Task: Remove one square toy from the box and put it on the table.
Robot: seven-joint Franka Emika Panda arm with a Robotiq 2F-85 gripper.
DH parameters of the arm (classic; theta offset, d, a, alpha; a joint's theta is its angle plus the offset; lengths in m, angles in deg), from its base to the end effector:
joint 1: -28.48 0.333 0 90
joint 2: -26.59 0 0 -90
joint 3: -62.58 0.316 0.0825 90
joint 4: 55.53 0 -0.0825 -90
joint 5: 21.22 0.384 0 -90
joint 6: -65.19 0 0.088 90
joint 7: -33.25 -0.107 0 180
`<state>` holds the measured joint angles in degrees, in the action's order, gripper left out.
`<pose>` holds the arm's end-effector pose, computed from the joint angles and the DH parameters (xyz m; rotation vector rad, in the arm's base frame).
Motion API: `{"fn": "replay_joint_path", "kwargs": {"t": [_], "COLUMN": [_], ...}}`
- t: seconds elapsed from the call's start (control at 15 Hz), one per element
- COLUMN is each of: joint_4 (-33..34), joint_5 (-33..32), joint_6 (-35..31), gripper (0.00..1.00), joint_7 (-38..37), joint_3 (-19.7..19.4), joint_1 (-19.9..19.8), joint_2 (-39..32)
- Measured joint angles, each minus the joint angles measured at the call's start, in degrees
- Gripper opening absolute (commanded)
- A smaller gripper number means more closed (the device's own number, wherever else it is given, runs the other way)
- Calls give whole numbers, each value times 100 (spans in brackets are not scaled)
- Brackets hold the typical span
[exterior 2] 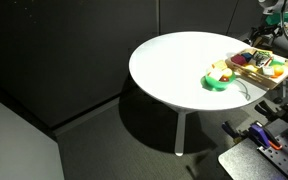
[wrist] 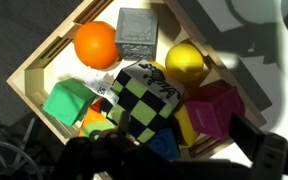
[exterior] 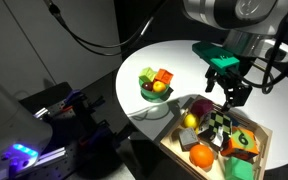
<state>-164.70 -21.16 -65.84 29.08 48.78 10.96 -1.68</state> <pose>0.5326 -0.3166 0.2372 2.9132 -0.8979 -0.1863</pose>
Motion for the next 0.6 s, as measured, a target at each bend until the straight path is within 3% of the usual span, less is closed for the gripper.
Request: {"fn": "replay_joint_path", "kwargs": {"t": [0.6], "joint_4": [31], "joint_5": [627], "joint_6": [-554], "gripper": [100], "joint_7": [1], "joint_3": [7], "joint_1": [-282], "joint_2": [-303]}}
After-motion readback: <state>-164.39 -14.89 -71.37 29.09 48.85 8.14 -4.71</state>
